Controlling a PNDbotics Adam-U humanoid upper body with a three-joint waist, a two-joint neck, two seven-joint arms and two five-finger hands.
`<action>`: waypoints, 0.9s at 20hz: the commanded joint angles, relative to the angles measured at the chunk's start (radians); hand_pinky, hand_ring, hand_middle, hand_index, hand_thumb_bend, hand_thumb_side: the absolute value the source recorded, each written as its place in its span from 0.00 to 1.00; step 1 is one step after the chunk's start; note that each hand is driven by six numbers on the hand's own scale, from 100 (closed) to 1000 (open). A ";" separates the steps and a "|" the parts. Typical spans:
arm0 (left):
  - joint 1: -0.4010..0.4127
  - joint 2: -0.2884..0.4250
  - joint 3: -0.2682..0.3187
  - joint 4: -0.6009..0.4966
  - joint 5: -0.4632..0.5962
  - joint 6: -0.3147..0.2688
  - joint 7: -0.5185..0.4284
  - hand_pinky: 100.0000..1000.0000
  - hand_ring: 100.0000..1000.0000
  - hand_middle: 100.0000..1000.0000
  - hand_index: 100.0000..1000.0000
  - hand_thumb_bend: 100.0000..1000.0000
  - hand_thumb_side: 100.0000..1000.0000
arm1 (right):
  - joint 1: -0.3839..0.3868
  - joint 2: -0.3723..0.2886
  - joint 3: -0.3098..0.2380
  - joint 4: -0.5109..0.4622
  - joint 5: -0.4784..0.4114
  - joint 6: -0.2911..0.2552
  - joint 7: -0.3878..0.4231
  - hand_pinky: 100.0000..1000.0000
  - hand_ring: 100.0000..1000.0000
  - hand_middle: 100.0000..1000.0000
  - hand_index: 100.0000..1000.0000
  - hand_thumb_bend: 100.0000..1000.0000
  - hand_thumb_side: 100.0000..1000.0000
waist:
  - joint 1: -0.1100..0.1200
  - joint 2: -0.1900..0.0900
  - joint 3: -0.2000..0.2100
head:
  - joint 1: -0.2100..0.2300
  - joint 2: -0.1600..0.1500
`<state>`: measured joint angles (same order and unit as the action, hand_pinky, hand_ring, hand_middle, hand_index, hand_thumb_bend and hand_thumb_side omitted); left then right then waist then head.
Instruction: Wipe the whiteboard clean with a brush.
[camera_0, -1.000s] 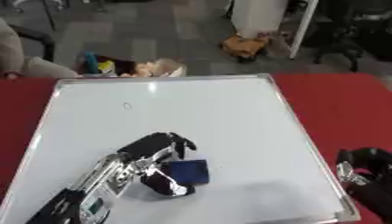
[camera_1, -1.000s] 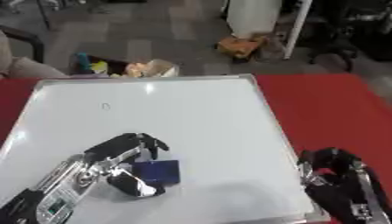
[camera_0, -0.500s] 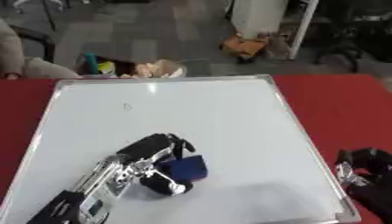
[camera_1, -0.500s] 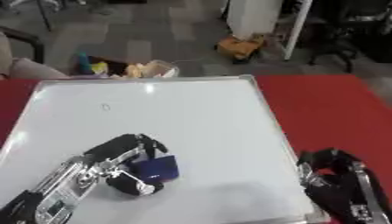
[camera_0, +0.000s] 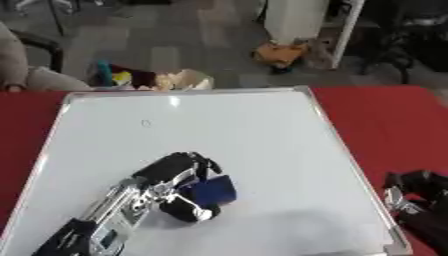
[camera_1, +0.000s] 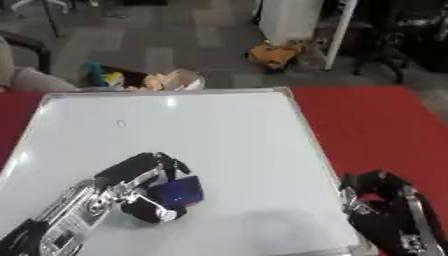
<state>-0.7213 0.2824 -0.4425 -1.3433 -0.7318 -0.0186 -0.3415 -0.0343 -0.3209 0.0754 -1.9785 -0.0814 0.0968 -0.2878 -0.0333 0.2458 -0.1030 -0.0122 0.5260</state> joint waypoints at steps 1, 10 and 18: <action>-0.013 0.021 0.021 -0.024 -0.002 0.007 0.016 0.21 0.63 0.44 0.79 0.39 0.18 | -0.002 -0.015 -0.004 -0.022 -0.004 0.001 -0.001 0.08 0.41 0.29 0.43 0.00 0.00 | -0.002 -0.017 0.001 | -0.004 -0.009; -0.016 0.047 0.062 -0.042 -0.004 0.038 0.052 0.22 0.63 0.44 0.79 0.39 0.19 | -0.002 -0.017 -0.004 -0.022 -0.004 0.001 -0.001 0.08 0.41 0.29 0.43 0.00 0.00 | 0.000 -0.020 0.001 | -0.006 -0.014; -0.032 0.075 0.107 -0.032 -0.019 0.067 0.092 0.22 0.63 0.44 0.79 0.40 0.20 | -0.002 -0.017 -0.005 -0.022 -0.004 0.002 -0.002 0.08 0.41 0.29 0.43 0.00 0.00 | 0.002 -0.020 -0.001 | -0.007 -0.018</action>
<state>-0.7319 0.3355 -0.3531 -1.3648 -0.7439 0.0455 -0.2596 -0.0340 -0.3209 0.0751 -1.9785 -0.0814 0.0974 -0.2884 -0.0325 0.2452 -0.1028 -0.0175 0.5178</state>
